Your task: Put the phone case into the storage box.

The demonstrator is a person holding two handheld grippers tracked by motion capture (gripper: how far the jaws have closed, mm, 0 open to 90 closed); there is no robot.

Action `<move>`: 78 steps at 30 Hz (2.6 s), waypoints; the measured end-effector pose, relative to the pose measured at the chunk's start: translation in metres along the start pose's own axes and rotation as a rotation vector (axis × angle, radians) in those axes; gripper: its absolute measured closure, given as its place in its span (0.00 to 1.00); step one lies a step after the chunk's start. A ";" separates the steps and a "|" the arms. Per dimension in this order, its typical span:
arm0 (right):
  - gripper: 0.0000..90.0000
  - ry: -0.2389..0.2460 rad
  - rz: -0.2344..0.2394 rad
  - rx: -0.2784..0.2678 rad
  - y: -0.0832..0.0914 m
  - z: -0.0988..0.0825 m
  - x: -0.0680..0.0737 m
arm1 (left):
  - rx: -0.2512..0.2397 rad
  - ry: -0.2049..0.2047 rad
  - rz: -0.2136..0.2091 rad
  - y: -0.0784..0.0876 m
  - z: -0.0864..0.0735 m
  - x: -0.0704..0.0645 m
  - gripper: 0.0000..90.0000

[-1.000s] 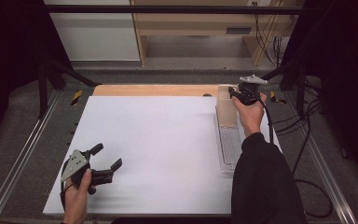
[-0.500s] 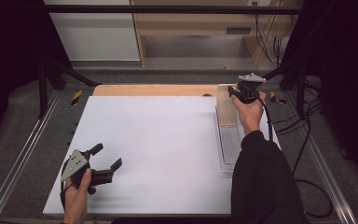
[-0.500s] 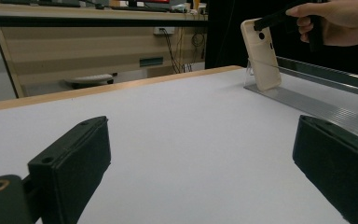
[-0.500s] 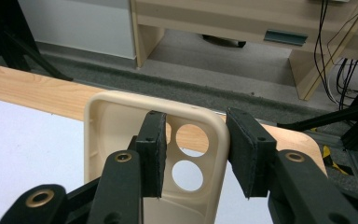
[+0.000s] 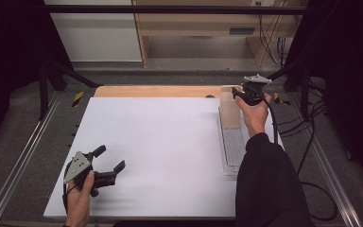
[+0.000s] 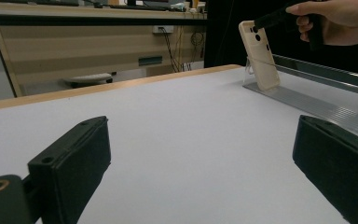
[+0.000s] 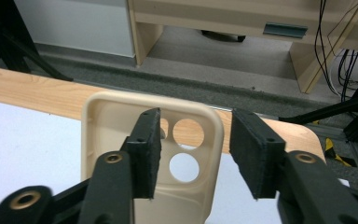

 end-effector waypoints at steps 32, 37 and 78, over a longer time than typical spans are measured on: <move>0.20 -0.039 0.004 0.002 0.025 0.012 0.011 | -0.001 -0.023 0.007 0.002 0.001 0.000 0.04; 0.15 -0.050 0.003 0.008 0.024 0.012 0.013 | -0.001 -0.023 0.008 0.002 0.001 0.000 0.04; 0.07 -0.093 0.053 0.023 0.034 0.016 0.030 | 0.006 -0.025 0.008 0.001 0.000 0.000 0.04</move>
Point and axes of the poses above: each handheld gripper's, and its own axes: y roughly backward along the jaws, z roughly out of its top, x roughly to its left, the point moved 6 cm from there along -y, roughly forward along the jaws, and after that the axes turned 13 degrees about z, right-handed, at the moved point
